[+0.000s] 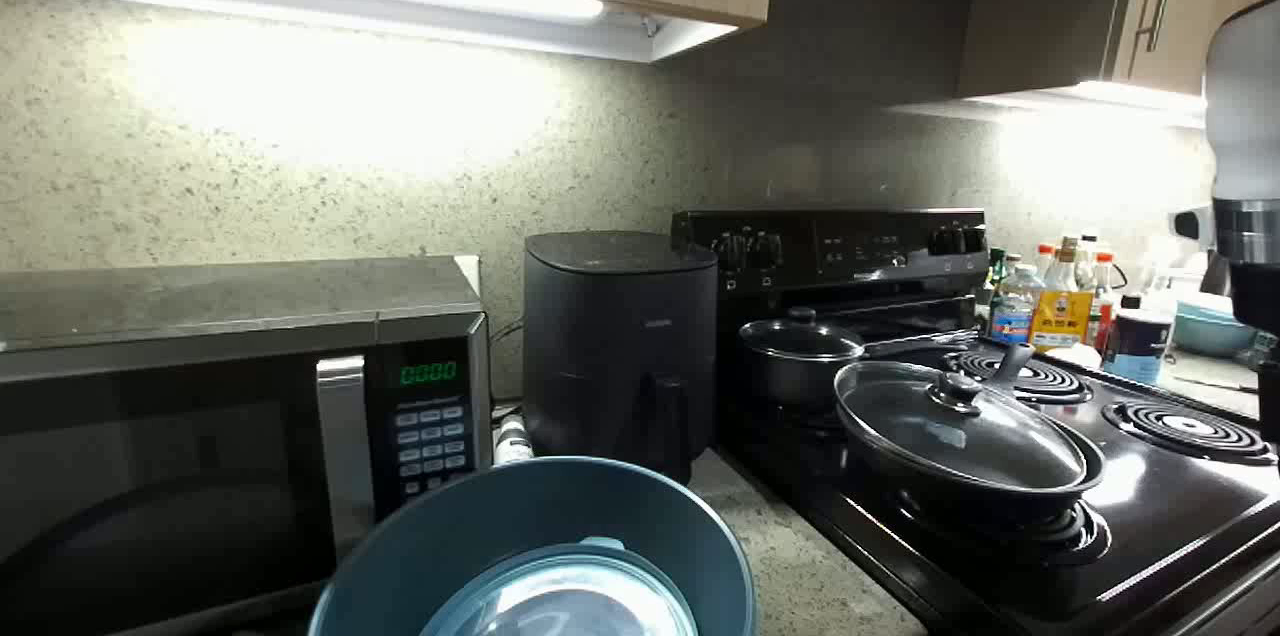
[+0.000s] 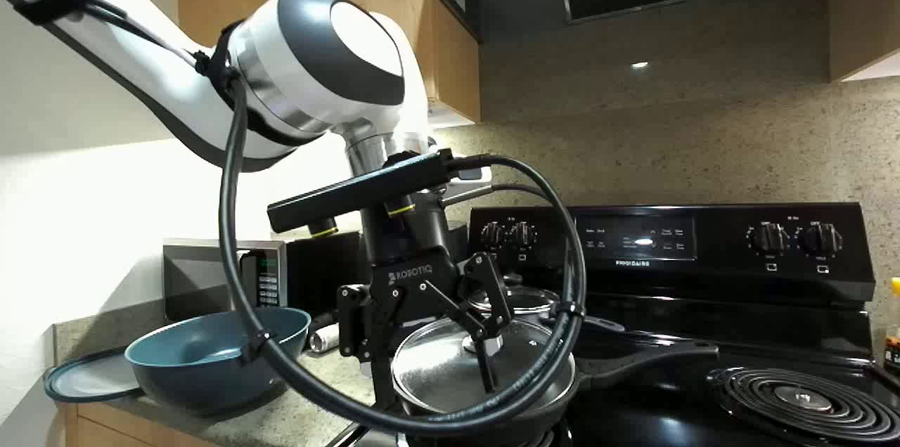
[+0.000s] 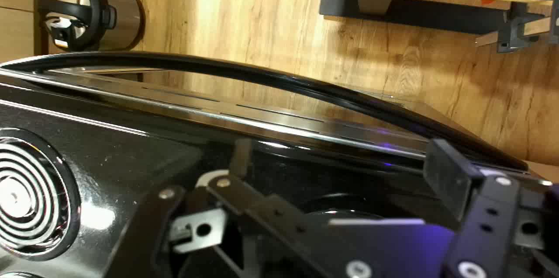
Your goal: Take the lid off of the pot and put it into the bowl
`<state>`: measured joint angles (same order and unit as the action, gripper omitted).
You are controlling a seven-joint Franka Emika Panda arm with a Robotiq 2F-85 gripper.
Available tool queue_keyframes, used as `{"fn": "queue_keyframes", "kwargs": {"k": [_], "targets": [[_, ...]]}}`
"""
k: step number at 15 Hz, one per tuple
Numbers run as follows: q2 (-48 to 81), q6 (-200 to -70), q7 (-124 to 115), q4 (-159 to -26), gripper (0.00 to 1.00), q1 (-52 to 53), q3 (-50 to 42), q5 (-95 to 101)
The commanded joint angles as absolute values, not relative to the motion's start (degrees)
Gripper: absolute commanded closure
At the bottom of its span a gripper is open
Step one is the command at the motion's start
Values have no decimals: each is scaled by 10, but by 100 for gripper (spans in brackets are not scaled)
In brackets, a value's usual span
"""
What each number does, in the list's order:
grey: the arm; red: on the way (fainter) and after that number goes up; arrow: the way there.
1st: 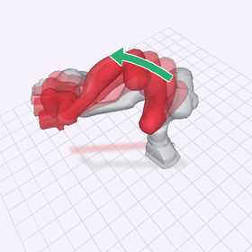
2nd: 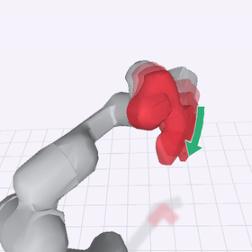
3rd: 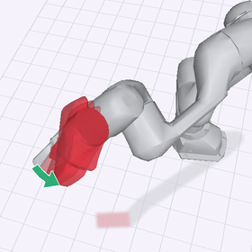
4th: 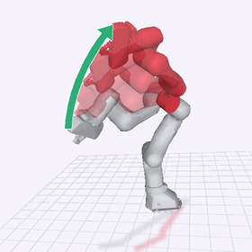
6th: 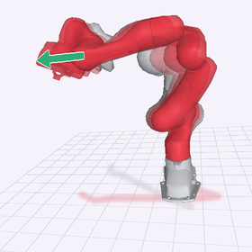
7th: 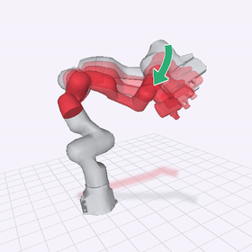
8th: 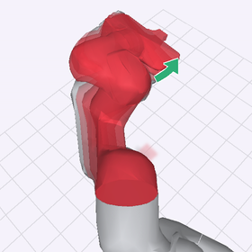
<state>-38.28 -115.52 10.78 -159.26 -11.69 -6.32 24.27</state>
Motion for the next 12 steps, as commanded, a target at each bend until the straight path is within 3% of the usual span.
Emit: {"fn": "queue_keyframes", "kwargs": {"k": [1, 7, 12], "targets": [[-383, -1152, 105, -1592, 0, -110, -69, 246], [-377, -1156, 105, -1585, 0, -106, -66, 245], [-353, -1260, 122, -1543, 0, -47, -49, 240]]}}
